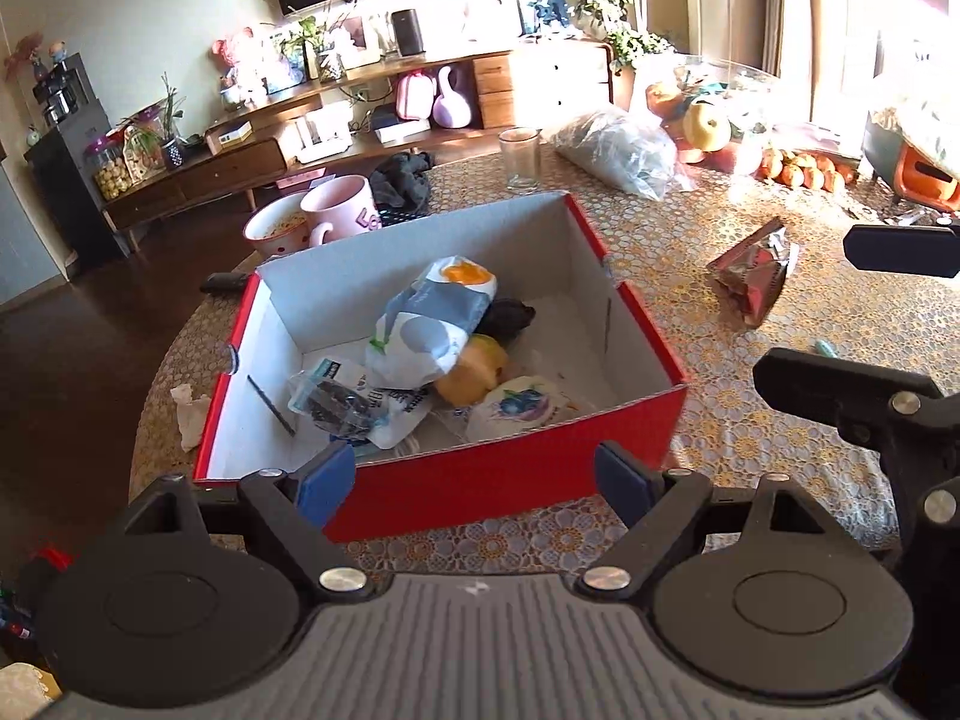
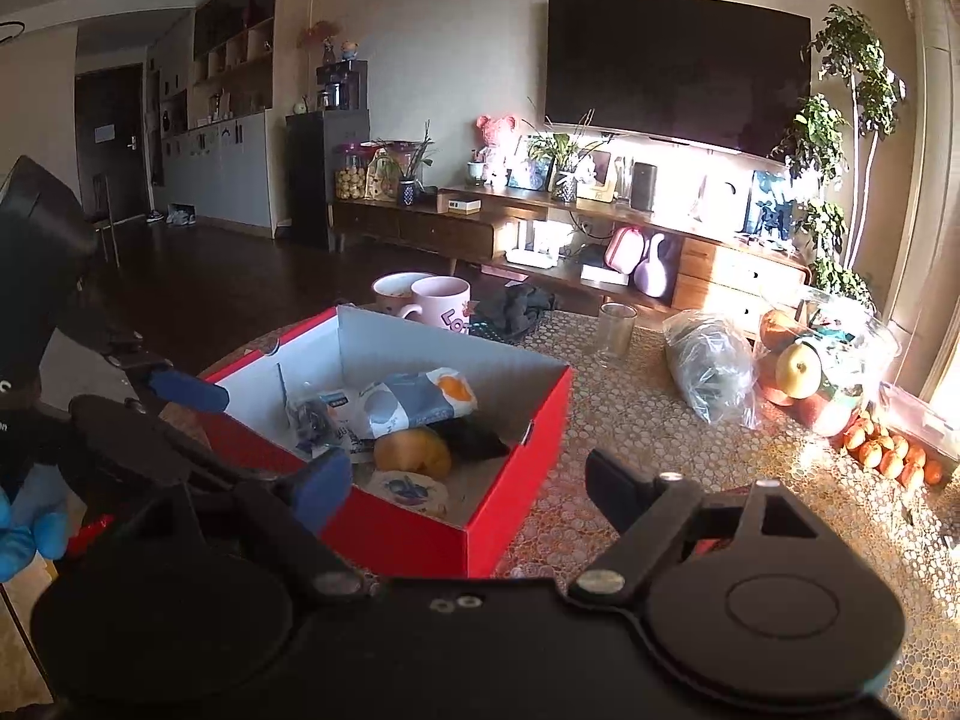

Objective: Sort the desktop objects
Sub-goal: 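Withdraw both tools from the box toward the silver packet and teal marker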

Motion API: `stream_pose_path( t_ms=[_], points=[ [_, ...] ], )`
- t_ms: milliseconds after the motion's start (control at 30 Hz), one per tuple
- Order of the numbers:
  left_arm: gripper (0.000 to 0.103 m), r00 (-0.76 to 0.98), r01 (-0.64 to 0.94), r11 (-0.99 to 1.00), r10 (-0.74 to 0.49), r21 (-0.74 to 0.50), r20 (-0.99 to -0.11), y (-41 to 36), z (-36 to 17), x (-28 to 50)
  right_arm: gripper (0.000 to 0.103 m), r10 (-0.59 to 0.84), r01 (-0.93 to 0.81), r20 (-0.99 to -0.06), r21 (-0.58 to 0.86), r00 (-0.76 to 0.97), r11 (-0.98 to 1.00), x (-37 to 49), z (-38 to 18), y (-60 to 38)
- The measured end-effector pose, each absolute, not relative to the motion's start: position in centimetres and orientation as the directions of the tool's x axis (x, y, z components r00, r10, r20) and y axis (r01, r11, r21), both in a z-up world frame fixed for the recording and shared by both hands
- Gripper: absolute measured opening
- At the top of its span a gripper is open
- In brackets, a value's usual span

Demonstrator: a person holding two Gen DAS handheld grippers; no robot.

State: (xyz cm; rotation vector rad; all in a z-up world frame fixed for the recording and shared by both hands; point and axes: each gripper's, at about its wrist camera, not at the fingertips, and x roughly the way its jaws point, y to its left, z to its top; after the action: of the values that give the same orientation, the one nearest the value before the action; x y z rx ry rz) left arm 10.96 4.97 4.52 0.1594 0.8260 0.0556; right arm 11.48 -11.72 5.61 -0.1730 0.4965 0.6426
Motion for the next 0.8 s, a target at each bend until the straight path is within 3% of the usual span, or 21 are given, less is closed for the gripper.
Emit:
stream_pose_path(
  t_ms=[800],
  points=[
    [0.087,0.714,0.165,0.979,-0.035,0.119,-0.699,-4.8,3.8,11.6,0.085,0.377,-0.424,-0.484,0.014,0.79,0.906,10.4,3.4,-23.2]
  ],
)
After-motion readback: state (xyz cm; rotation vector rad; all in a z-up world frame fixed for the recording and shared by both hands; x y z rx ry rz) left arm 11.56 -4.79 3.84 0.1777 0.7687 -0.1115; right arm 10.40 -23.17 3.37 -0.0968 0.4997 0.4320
